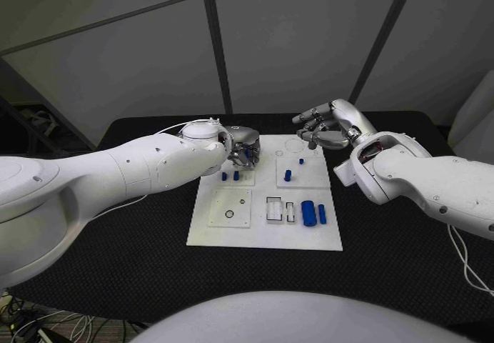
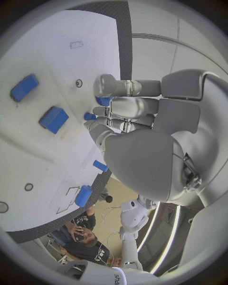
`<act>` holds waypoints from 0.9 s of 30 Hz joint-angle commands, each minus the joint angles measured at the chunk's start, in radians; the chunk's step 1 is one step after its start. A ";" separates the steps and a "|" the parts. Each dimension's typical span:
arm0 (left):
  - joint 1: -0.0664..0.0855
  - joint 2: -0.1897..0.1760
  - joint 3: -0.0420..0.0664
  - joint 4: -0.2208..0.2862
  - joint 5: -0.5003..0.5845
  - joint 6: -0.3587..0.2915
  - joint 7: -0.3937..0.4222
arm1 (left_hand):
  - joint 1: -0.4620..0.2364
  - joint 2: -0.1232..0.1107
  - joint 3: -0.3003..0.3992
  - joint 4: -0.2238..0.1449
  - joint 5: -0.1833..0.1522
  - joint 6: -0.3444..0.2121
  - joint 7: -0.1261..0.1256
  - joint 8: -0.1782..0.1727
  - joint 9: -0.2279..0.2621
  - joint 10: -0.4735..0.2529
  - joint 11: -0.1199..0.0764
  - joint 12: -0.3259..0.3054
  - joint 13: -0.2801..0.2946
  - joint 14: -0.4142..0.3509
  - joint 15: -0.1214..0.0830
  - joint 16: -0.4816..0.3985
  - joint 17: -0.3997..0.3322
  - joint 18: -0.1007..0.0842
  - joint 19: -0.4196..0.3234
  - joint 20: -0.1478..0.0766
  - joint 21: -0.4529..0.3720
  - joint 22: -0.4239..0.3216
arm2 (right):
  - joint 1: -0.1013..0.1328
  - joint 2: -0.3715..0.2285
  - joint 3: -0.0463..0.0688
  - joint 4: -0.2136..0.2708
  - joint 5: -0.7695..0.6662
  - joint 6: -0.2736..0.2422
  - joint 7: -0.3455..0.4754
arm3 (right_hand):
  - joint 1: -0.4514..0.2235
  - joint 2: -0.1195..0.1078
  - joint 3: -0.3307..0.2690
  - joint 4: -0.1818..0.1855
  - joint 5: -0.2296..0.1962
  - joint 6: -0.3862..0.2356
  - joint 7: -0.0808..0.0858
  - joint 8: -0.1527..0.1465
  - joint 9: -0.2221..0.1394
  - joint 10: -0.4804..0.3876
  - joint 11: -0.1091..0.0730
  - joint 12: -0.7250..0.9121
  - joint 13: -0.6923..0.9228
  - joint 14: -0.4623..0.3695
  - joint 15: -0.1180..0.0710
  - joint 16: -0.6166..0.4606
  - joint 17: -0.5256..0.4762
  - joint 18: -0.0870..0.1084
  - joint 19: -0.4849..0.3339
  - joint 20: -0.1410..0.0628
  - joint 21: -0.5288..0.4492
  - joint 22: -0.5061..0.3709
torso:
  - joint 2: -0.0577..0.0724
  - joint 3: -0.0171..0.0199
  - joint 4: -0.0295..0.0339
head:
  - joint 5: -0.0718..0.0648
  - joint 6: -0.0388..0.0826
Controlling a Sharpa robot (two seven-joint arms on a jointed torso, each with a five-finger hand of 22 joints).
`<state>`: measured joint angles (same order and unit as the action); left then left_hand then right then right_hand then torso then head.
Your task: Assemble the parts on the task board
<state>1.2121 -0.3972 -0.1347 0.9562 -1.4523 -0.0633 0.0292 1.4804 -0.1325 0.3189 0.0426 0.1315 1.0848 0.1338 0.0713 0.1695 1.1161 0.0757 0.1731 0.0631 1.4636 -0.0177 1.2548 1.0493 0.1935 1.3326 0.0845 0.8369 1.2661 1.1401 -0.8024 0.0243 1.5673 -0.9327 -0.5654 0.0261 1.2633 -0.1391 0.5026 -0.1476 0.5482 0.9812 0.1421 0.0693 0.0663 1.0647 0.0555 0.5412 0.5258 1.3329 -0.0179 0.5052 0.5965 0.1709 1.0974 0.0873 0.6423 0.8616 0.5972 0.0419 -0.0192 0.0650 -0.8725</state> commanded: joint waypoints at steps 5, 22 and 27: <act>0.000 0.007 0.001 -0.012 -0.009 0.020 -0.010 | -0.002 0.009 0.013 -0.001 0.004 0.009 -0.001 0.000 -0.003 0.007 0.001 -0.006 0.000 0.024 0.008 0.006 0.001 -0.063 0.001 0.006 0.008 0.004 | 0.002 0.000 0.001 0.003 -0.003 0.004 0.008 | -0.002 0.007 -0.007 -0.001 0.004 0.000 0.006 -0.006 -0.001 -0.003 0.006 0.002 -0.001 0.007 0.002 -0.006 -0.001 0.011 0.006 0.000 -0.007 -0.001 | 0.000 -0.0003 0.0009 | -0.003 0.000; -0.014 0.026 0.001 -0.046 -0.009 0.039 -0.001 | -0.004 0.013 0.052 -0.020 0.006 0.020 0.000 0.002 -0.008 0.027 0.001 -0.010 0.001 0.021 0.009 0.016 0.003 -0.063 -0.002 0.011 0.030 0.021 | 0.002 0.003 0.001 0.002 -0.003 0.005 0.008 | -0.002 0.007 -0.007 -0.001 0.004 0.000 0.006 -0.006 -0.001 -0.003 0.006 0.002 -0.001 0.007 0.002 -0.006 -0.001 0.011 0.006 0.000 -0.007 -0.001 | 0.000 -0.0002 0.0018 | -0.002 0.000; -0.017 0.028 0.001 -0.047 -0.009 0.038 0.004 | 0.003 0.023 0.083 -0.040 -0.013 0.038 -0.001 0.008 -0.008 0.052 -0.004 -0.006 0.002 0.020 0.005 0.022 0.003 -0.064 -0.001 0.008 0.047 0.034 | 0.002 0.004 0.001 0.003 -0.003 0.005 0.008 | -0.002 0.007 -0.007 -0.001 0.004 0.000 0.006 -0.006 -0.001 -0.003 0.006 0.002 -0.001 0.007 0.002 -0.006 -0.001 0.011 0.006 0.000 -0.007 -0.001 | 0.001 -0.0008 0.0002 | -0.002 0.000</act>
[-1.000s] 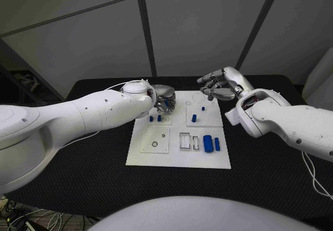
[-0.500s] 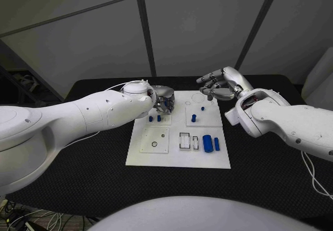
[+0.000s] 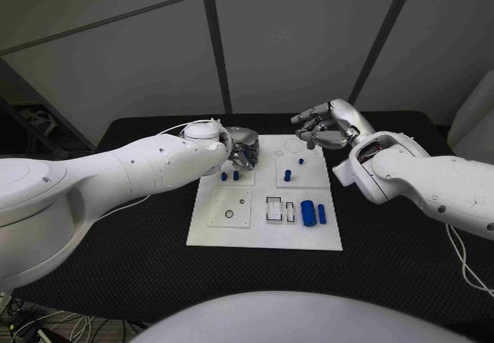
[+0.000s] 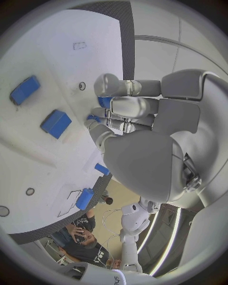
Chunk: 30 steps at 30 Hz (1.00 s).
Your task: Assemble the parts on the task board
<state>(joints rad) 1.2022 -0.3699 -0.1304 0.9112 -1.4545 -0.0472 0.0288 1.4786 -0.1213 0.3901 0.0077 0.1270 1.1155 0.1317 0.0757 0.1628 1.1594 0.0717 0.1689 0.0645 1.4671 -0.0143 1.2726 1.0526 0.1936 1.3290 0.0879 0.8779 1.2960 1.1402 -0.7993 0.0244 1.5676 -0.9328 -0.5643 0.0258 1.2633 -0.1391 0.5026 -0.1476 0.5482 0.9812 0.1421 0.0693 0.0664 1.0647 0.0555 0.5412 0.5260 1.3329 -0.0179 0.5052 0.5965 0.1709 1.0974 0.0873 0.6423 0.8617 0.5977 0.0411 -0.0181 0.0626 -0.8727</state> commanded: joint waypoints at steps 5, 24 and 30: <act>-0.008 -0.006 -0.003 0.003 -0.007 -0.004 0.012 | 0.000 0.015 0.043 -0.026 -0.006 0.019 0.001 0.005 -0.003 0.026 -0.003 -0.002 0.001 0.015 0.000 0.008 -0.004 -0.067 0.006 0.003 0.032 0.020 | 0.002 -0.001 0.001 0.004 -0.003 0.003 0.009 | -0.001 0.008 -0.007 -0.002 0.004 0.000 0.006 -0.006 -0.001 -0.003 0.006 0.003 -0.003 0.008 0.002 -0.009 0.000 0.011 0.006 0.000 -0.008 -0.001 | 0.000 0.0000 0.0002 | 0.000 0.000; -0.002 -0.100 0.106 0.100 0.031 -0.047 0.002 | -0.014 0.010 0.058 -0.039 -0.004 0.030 0.002 0.007 -0.003 0.037 -0.004 -0.006 0.001 0.013 -0.001 0.007 -0.012 -0.068 0.005 0.002 0.042 0.028 | 0.002 -0.005 0.001 0.001 -0.003 0.001 0.010 | -0.001 0.008 -0.007 -0.002 0.004 0.000 0.006 -0.006 -0.001 -0.003 0.006 0.003 -0.003 0.008 0.002 -0.009 0.000 0.011 0.006 0.000 -0.008 -0.001 | 0.000 -0.0001 0.0028 | 0.005 0.001; 0.000 -0.138 0.115 0.122 0.041 -0.014 -0.014 | -0.021 0.006 0.059 -0.041 -0.007 0.031 0.002 0.006 -0.004 0.039 -0.004 -0.008 0.001 0.012 -0.001 0.006 -0.016 -0.068 0.003 0.002 0.041 0.029 | 0.002 -0.007 0.001 0.001 -0.003 0.002 0.010 | -0.001 0.008 -0.007 -0.002 0.004 0.000 0.006 -0.006 -0.001 -0.003 0.006 0.003 -0.003 0.008 0.002 -0.009 0.000 0.011 0.006 0.000 -0.008 -0.001 | 0.000 0.0008 0.0040 | 0.009 0.003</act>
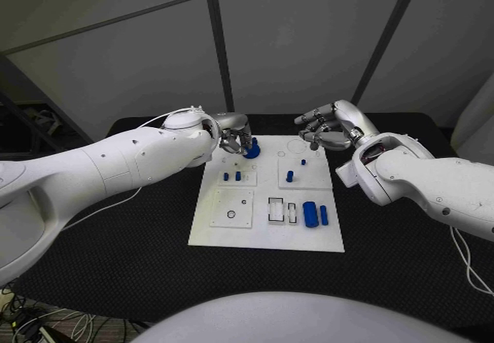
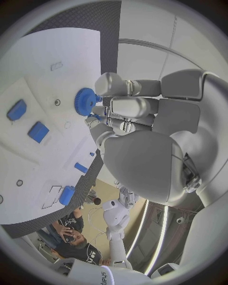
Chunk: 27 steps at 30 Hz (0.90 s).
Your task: Assemble the parts on the task board
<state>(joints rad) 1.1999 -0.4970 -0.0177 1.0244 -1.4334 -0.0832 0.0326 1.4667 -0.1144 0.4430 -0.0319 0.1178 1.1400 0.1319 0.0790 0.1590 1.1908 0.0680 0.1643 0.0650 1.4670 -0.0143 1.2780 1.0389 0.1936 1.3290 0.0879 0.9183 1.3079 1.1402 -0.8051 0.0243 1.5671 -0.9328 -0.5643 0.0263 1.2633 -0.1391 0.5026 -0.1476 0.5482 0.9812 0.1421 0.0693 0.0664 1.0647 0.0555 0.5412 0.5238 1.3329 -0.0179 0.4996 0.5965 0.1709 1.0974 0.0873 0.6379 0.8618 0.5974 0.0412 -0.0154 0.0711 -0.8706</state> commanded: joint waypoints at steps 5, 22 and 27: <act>0.003 -0.049 0.004 0.030 0.026 0.047 -0.032 | -0.013 -0.001 0.007 -0.002 -0.001 0.007 0.001 0.003 0.000 0.008 0.000 -0.005 0.000 0.011 -0.001 0.000 -0.003 -0.068 0.002 0.002 0.002 0.018 | 0.002 -0.004 0.001 0.002 -0.003 0.002 0.008 | -0.001 0.008 -0.007 -0.002 0.004 0.000 0.006 -0.006 -0.001 -0.003 0.006 0.003 -0.001 0.008 0.002 -0.003 0.000 0.011 0.006 0.000 -0.004 -0.001 | 0.000 0.0000 0.0010 | 0.003 0.000; -0.011 -0.058 0.003 0.013 0.028 0.058 -0.038 | -0.019 -0.003 0.009 -0.003 -0.006 0.008 0.001 0.002 -0.001 0.009 0.000 -0.007 0.000 0.011 -0.001 0.001 -0.004 -0.068 0.001 0.002 0.002 0.019 | 0.002 0.002 0.000 -0.003 -0.003 0.005 0.009 | -0.001 0.008 -0.007 -0.002 0.004 0.000 0.006 -0.006 -0.001 -0.003 0.006 0.003 -0.001 0.008 0.002 -0.003 0.000 0.011 0.006 0.000 -0.004 -0.001 | 0.000 0.0002 -0.0030 | 0.008 0.000; -0.016 -0.051 0.003 0.007 0.028 0.065 -0.037 | -0.019 -0.003 0.009 -0.003 -0.006 0.008 0.001 0.002 -0.001 0.009 0.000 -0.007 0.000 0.011 -0.001 0.001 -0.004 -0.068 0.001 0.002 0.002 0.019 | 0.002 0.004 0.000 -0.004 -0.003 0.005 0.009 | -0.001 0.008 -0.007 -0.002 0.004 0.000 0.006 -0.006 -0.001 -0.003 0.006 0.003 -0.001 0.008 0.002 -0.003 0.000 0.011 0.006 0.000 -0.004 -0.001 | 0.000 0.0007 -0.0022 | 0.006 -0.002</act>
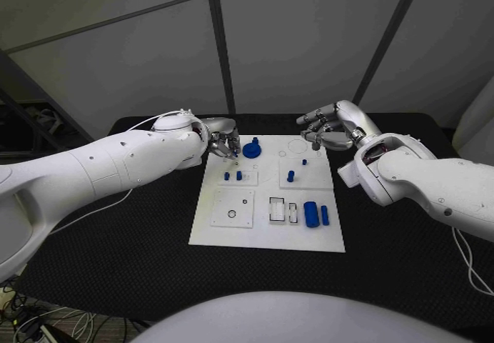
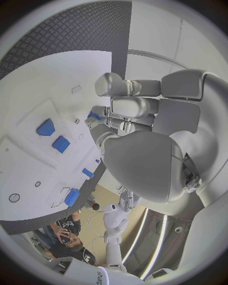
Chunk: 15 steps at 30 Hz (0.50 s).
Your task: Assemble the parts on the task board
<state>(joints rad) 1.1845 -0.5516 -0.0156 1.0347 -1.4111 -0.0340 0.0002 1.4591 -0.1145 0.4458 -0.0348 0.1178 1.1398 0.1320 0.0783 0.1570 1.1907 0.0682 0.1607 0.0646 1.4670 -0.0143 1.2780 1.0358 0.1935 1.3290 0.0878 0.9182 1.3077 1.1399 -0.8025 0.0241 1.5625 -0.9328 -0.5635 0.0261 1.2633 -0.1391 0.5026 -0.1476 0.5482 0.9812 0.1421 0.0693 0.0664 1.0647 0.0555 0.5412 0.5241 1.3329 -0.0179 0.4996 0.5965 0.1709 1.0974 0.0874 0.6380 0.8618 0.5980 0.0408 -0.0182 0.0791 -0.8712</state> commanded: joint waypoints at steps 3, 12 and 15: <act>-0.005 0.007 0.001 -0.005 0.006 0.021 -0.003 | -0.012 -0.003 0.007 0.000 -0.007 0.008 0.001 0.002 0.001 0.009 -0.001 -0.004 0.000 0.011 -0.001 0.000 -0.003 -0.067 0.001 0.002 0.002 0.020 | 0.002 0.001 0.001 0.000 -0.003 0.005 0.009 | -0.001 0.008 -0.007 -0.002 0.004 0.000 0.006 -0.006 -0.001 -0.003 0.006 0.003 -0.001 0.008 0.002 -0.003 0.000 0.011 0.006 0.000 -0.004 -0.001 | 0.000 0.0012 0.0004 | -0.002 -0.001; -0.013 0.012 0.000 -0.001 0.006 0.043 -0.004 | -0.014 -0.003 0.007 -0.001 -0.009 0.008 0.001 0.002 0.001 0.009 -0.001 -0.005 0.000 0.011 -0.001 0.001 -0.002 -0.067 0.000 0.002 0.002 0.020 | 0.002 0.001 0.001 0.000 -0.003 0.004 0.010 | -0.001 0.008 -0.007 -0.002 0.004 0.000 0.006 -0.006 -0.001 -0.003 0.006 0.003 -0.001 0.008 0.002 -0.003 0.000 0.011 0.006 0.000 -0.004 -0.001 | 0.000 0.0008 0.0005 | -0.003 -0.001; -0.015 0.013 0.000 -0.002 0.004 0.049 -0.006 | -0.014 -0.003 0.008 -0.001 -0.010 0.008 0.001 0.002 0.001 0.009 -0.001 -0.005 0.000 0.011 -0.001 0.001 -0.002 -0.067 0.000 0.002 0.002 0.020 | 0.002 0.001 0.001 0.000 -0.003 0.004 0.009 | -0.001 0.008 -0.007 -0.002 0.004 0.000 0.006 -0.006 -0.001 -0.003 0.006 0.003 -0.001 0.008 0.002 -0.003 0.000 0.011 0.006 0.000 -0.004 -0.001 | 0.000 0.0008 0.0009 | -0.003 -0.001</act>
<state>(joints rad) 1.1688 -0.5396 -0.0163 1.0320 -1.4096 -0.0080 -0.0009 1.4553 -0.1184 0.4458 -0.0348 0.1140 1.1398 0.1320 0.0782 0.1561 1.1907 0.0682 0.1607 0.0646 1.4670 -0.0143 1.2780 1.0340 0.1936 1.3290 0.0878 0.9181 1.3076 1.1399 -0.8017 0.0241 1.5613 -0.9328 -0.5630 0.0261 1.2633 -0.1391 0.5026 -0.1476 0.5482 0.9812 0.1421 0.0693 0.0664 1.0647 0.0555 0.5411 0.5242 1.3329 -0.0179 0.4996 0.5966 0.1709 1.0974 0.0874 0.6380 0.8618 0.5979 0.0416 -0.0182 0.0757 -0.8726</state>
